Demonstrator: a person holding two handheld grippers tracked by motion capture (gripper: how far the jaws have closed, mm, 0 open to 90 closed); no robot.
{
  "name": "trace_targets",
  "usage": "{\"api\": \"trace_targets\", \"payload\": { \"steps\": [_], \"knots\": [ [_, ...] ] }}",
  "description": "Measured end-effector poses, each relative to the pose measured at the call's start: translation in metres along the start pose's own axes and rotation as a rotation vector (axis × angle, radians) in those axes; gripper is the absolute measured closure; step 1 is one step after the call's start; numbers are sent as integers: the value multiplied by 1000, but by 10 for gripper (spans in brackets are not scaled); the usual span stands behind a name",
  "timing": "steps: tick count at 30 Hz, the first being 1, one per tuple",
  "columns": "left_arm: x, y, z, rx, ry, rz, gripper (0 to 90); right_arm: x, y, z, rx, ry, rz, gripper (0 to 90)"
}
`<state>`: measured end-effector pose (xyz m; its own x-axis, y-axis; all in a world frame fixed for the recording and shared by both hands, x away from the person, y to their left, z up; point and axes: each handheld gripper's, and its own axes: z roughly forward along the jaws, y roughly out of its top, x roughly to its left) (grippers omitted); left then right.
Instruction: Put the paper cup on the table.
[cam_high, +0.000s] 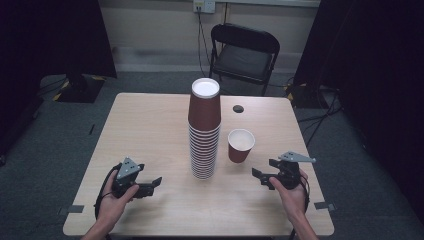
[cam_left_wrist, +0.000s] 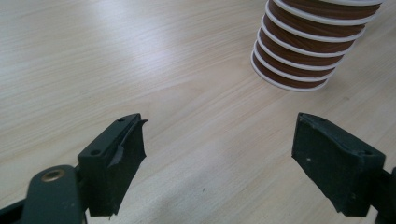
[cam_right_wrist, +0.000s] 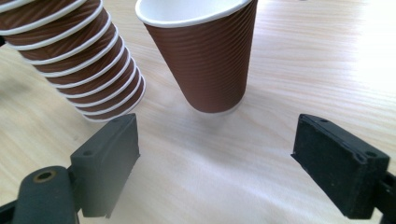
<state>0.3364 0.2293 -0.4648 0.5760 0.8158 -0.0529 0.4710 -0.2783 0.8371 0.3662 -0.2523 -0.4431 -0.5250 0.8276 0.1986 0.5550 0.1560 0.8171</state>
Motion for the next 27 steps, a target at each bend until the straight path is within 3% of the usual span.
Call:
{"api": "trace_targets", "payload": {
  "steps": [14, 20, 27],
  "knots": [
    [0, 0, -2, 3, 9, 16, 167, -4, -25, -50, -18, -44, 29, 152],
    [-2, -1, -1, 15, 17, 20, 161, -9, -44, -55, -1, -80, 43, 153],
    [-1, -1, 0, 18, 25, 43, 159, -16, -53, -57, 16, -135, 38, 153]
  ]
}}
